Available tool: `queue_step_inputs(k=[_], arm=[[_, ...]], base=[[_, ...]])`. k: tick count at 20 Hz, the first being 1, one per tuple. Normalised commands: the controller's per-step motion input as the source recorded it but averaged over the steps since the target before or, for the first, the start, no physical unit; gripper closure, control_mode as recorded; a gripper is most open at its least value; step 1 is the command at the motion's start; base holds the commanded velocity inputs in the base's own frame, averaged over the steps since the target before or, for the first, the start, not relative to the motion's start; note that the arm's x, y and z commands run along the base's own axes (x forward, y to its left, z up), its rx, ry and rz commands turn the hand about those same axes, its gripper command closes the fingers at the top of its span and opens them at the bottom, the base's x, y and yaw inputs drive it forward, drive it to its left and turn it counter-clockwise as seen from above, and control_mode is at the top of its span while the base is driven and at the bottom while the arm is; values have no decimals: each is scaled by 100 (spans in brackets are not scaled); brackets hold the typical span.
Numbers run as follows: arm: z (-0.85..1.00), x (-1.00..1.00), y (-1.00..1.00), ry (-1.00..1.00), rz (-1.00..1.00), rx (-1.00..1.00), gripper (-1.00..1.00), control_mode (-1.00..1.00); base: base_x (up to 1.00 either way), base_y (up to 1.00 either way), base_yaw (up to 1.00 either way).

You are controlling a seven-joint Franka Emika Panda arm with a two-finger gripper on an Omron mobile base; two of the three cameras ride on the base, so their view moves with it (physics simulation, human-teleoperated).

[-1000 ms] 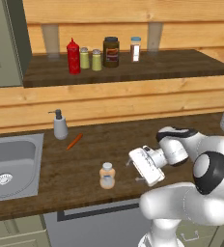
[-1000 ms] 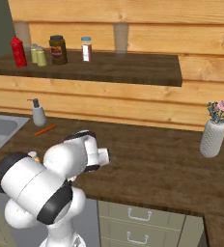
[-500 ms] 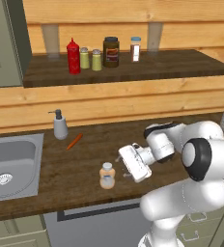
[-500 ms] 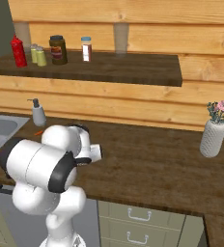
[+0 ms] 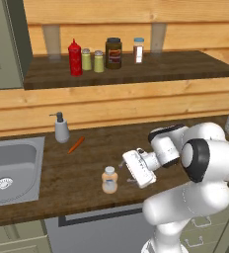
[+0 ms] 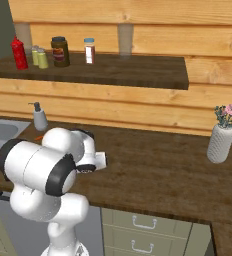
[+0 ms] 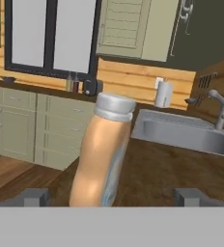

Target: Put the shaker and condiment bottle from the counter next to their counterparts in the cabinet.

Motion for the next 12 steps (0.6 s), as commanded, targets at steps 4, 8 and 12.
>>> queue_step_inputs(k=[4, 8, 12], arm=[[0, -29, 17, 0, -16, 0, -100, -100], [0, -3, 22, 1, -17, 0, -100, -100], [0, 0, 24, 2, -15, 0, -100, -100]], base=[[0, 0, 0], [0, 0, 0], [0, 0, 0]])
